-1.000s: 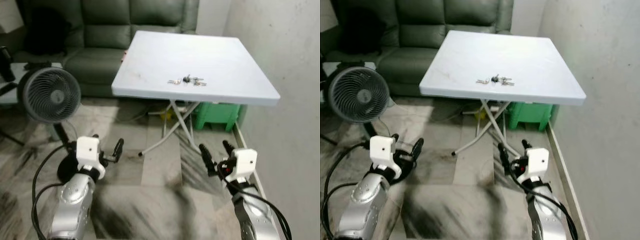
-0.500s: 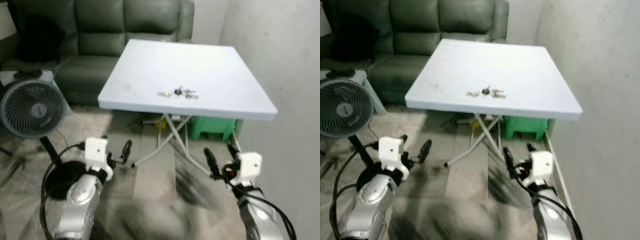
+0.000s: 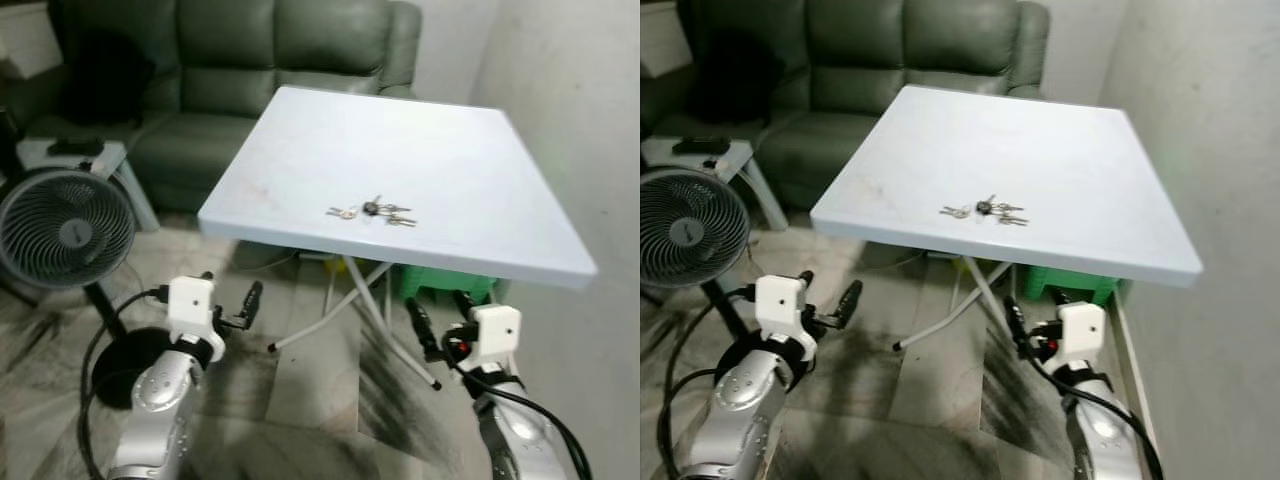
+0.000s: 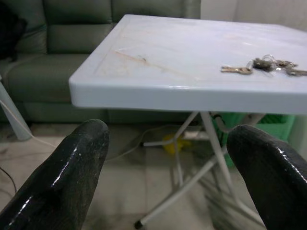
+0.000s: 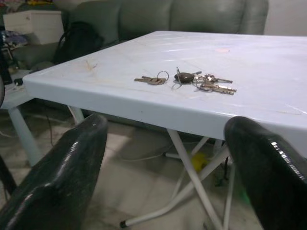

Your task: Hang keys on a hook

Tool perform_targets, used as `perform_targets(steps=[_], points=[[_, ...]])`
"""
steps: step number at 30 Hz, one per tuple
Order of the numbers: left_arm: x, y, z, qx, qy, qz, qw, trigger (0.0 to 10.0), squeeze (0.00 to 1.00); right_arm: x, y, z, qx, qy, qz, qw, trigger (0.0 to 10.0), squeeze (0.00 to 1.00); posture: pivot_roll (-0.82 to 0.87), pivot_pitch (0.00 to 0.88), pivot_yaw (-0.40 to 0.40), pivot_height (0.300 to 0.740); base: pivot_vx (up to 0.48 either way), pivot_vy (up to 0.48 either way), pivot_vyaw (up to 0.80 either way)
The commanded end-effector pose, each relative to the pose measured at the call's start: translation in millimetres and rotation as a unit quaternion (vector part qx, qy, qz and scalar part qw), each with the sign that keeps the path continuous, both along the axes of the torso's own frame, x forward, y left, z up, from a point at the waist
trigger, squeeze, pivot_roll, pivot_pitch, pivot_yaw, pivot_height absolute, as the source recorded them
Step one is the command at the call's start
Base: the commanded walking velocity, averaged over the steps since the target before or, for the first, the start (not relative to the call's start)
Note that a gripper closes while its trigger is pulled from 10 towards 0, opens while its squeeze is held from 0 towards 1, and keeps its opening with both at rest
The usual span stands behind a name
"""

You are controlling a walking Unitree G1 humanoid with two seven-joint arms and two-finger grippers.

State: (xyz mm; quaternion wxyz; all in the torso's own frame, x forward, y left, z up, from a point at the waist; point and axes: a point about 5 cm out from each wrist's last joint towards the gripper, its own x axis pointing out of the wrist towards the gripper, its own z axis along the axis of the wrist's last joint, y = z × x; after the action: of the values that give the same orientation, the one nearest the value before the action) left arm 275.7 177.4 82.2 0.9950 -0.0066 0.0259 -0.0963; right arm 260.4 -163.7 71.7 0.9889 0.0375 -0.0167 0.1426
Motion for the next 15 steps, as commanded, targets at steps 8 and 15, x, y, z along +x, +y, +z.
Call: perform_targets(steps=[8,15], points=[[2.4,-10.7,3.5,-0.005,-0.006,-0.013,1.000,10.0,0.00,-1.0,-12.8,1.0,-0.011,0.001,-0.015,1.000,10.0,0.00,0.03,0.000,-0.015,0.740,0.378,0.000,0.00],[2.4,-10.6,3.7,-0.007,-0.006,-0.010,1.000,10.0,0.00,-0.3,-12.4,1.4,-0.011,0.001,-0.012,1.000,10.0,0.00,0.03,0.000,-0.017,0.740,0.377,0.000,0.00]])
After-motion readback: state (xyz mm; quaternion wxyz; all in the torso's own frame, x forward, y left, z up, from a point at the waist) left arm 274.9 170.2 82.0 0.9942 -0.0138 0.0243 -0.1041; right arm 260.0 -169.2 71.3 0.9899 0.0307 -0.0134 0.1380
